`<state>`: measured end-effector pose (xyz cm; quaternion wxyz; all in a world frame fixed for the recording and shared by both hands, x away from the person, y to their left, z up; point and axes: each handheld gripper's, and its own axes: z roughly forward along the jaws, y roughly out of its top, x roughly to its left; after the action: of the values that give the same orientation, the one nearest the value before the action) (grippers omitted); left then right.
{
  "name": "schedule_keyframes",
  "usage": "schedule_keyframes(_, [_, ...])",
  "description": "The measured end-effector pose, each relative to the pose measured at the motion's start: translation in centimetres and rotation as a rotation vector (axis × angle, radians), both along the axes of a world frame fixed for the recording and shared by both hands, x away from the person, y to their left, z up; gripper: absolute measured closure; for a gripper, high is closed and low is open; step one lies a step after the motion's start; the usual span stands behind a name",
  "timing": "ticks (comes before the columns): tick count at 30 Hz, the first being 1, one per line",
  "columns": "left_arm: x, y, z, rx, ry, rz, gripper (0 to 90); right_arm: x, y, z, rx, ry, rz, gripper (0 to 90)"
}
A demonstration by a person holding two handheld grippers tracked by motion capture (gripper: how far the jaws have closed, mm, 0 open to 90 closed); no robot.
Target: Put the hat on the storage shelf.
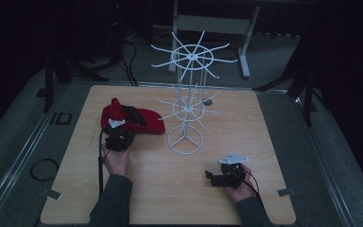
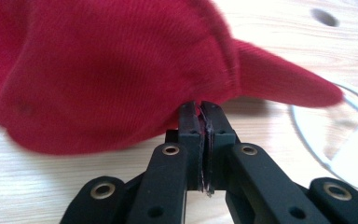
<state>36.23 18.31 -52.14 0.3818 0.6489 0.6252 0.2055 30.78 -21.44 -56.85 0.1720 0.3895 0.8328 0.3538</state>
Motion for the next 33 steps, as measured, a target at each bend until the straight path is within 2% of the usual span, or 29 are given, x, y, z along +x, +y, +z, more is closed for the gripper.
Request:
schedule_keyframes(4, [1.0, 1.6, -0.3, 0.007, 0.021, 0.051, 87.5, 0.0, 0.0, 0.0, 0.0, 0.0, 0.0, 16.7])
schedule_keyframes(6, [1.8, 2.8, -0.5, 0.013, 0.043, 0.082, 87.0, 0.0, 0.0, 0.0, 0.0, 0.002, -0.002, 16.7])
schedule_keyframes(8, [1.9, 3.1, -0.5, 0.013, 0.045, 0.09, 87.0, 0.0, 0.0, 0.0, 0.0, 0.002, -0.001, 16.7])
schedule_keyframes(11, [1.6, 3.1, -0.1, -0.001, 0.03, 0.064, 84.5, 0.0, 0.0, 0.0, 0.001, 0.002, -0.001, 16.7])
schedule_keyframes(14, [0.8, 2.3, 0.5, -0.033, 0.003, 0.021, 80.2, 0.0, 0.0, 0.0, 0.001, 0.003, -0.002, 16.7])
schedule_keyframes(16, [0.4, 1.4, 1.0, -0.063, -0.014, -0.024, 73.6, 0.0, 0.0, 0.0, 0.0, 0.0, 0.0, 16.7])
schedule_keyframes(19, [0.2, 0.5, 1.4, -0.074, -0.032, -0.046, 62.4, 0.0, 0.0, 0.0, 0.0, 0.0, 0.0, 16.7])
schedule_keyframes(21, [0.1, -0.1, 1.5, -0.07, -0.032, -0.037, 56.3, 0.0, 0.0, 0.0, 0.0, -0.001, 0.001, 16.7])
schedule_keyframes(22, [0.1, -0.3, 1.5, -0.075, -0.019, -0.042, 49.3, 0.0, 0.0, 0.0, -0.001, -0.002, 0.001, 16.7])
schedule_keyframes(23, [0.2, -0.7, 1.2, -0.09, 0.003, -0.045, 46.2, 0.0, 0.0, 0.0, -0.001, -0.002, 0.001, 16.7])
schedule_keyframes(24, [0.2, -0.7, 1.2, -0.09, 0.003, -0.045, 44.6, 0.0, 0.0, 0.0, -0.001, -0.002, 0.001, 16.7])
schedule_keyframes(26, [0.5, -1.0, 0.9, -0.098, 0.013, -0.029, 43.0, 0.0, 0.0, 0.0, 0.0, -0.002, 0.001, 16.7])
schedule_keyframes(30, [1.2, -1.8, 0.3, -0.147, 0.024, -0.011, 41.6, 0.0, 0.0, 0.0, 0.0, -0.001, 0.001, 16.7])
schedule_keyframes(32, [1.5, -2.2, 0.1, -0.186, 0.03, 0.005, 41.5, 0.0, 0.0, 0.0, 0.0, -0.002, 0.001, 16.7])
schedule_keyframes(33, [1.7, -2.5, 0.0, -0.186, 0.028, 0.016, 41.5, 0.0, 0.0, 0.0, 0.0, -0.002, 0.001, 16.7])
